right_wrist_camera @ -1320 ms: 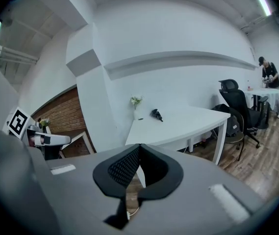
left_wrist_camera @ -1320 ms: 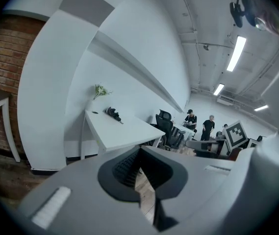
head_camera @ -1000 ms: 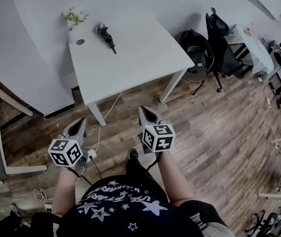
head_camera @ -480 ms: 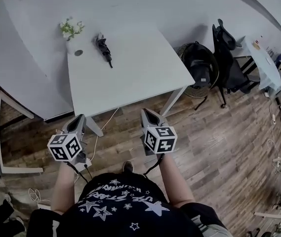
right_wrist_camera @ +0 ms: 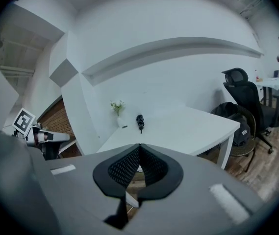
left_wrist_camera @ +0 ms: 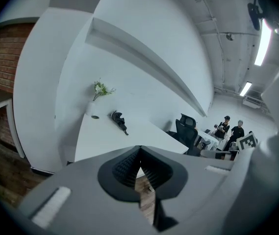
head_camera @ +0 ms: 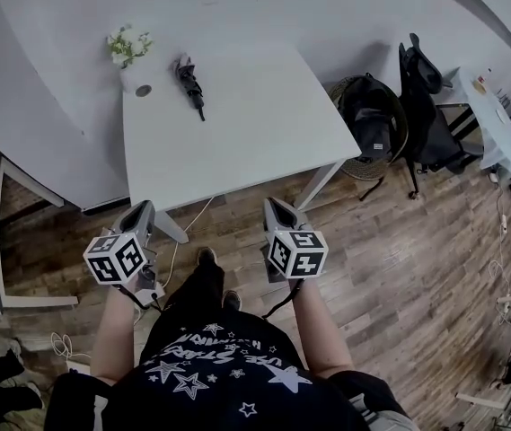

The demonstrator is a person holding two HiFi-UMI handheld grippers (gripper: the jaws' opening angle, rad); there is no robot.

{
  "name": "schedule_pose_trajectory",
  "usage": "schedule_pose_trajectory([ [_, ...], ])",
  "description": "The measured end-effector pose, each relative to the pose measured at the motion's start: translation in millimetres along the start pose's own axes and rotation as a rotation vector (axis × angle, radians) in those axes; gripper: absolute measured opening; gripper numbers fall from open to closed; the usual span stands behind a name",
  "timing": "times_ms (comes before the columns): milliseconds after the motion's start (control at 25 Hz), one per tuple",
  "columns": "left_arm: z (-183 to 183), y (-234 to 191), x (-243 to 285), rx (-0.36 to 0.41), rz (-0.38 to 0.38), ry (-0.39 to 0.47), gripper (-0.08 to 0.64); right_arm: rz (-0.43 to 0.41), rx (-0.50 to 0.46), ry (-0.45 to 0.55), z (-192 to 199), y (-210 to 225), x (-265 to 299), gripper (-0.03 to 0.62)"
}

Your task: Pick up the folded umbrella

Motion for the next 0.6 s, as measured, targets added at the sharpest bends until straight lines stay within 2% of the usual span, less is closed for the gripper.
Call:
schedule_pose_trajectory([
  [320, -16.0, -7.7, 54.6, -0.001, 0.010, -0.011, 0.003, 0.044, -0.006, -0.008, -18.6, 24.2, 24.8, 0.017],
  [600, -36.6, -27.4, 125.7, -0.042, 0.003, -0.028, 0.003, 0.080, -0.027, -0.021, -50.0, 49.9, 74.6, 0.017],
])
Point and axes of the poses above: the fingertips, and each gripper's own axes: x forward along the fingers, y to its right, z out of its underside, the point moved 10 cm from there along -x, backward along the fingers, and after that the axes turned 4 degrees about x, right-handed, at the moved point
